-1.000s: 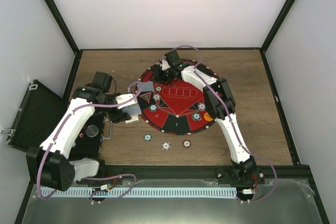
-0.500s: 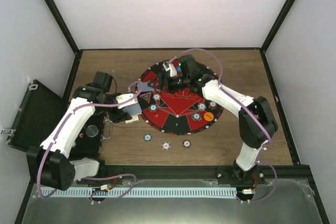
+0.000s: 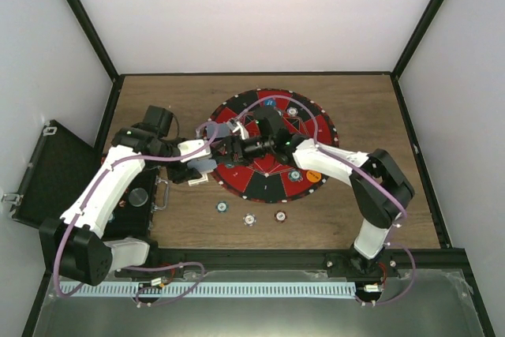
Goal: Distribute texas hold em gaming equipment
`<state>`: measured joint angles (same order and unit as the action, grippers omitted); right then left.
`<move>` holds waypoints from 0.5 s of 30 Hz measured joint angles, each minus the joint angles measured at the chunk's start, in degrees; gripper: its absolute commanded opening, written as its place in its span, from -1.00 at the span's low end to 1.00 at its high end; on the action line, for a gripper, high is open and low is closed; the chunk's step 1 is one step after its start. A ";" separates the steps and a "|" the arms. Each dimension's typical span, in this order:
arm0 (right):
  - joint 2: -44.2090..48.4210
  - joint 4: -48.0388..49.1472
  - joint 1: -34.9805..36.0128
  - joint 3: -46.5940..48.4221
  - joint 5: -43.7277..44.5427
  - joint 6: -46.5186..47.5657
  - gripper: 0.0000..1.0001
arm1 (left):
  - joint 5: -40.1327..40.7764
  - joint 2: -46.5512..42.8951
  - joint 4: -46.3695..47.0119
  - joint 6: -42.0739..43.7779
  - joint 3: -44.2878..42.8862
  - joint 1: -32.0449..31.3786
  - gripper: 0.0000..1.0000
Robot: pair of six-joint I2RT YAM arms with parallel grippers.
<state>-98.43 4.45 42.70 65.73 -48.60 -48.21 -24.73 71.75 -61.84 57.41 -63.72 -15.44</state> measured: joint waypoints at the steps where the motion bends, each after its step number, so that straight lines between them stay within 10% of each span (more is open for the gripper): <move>1: -0.76 0.90 0.44 0.33 -0.48 -0.37 0.55 | 0.00 0.00 0.02 0.00 -0.04 -0.17 -0.92; 15: -9.14 3.69 2.89 5.01 -4.35 -2.25 0.38 | -0.02 0.35 0.00 -0.02 -1.27 -1.66 -0.92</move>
<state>-107.57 8.14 45.58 70.74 -52.95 -50.46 -24.75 72.10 -61.84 57.39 -64.99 -17.10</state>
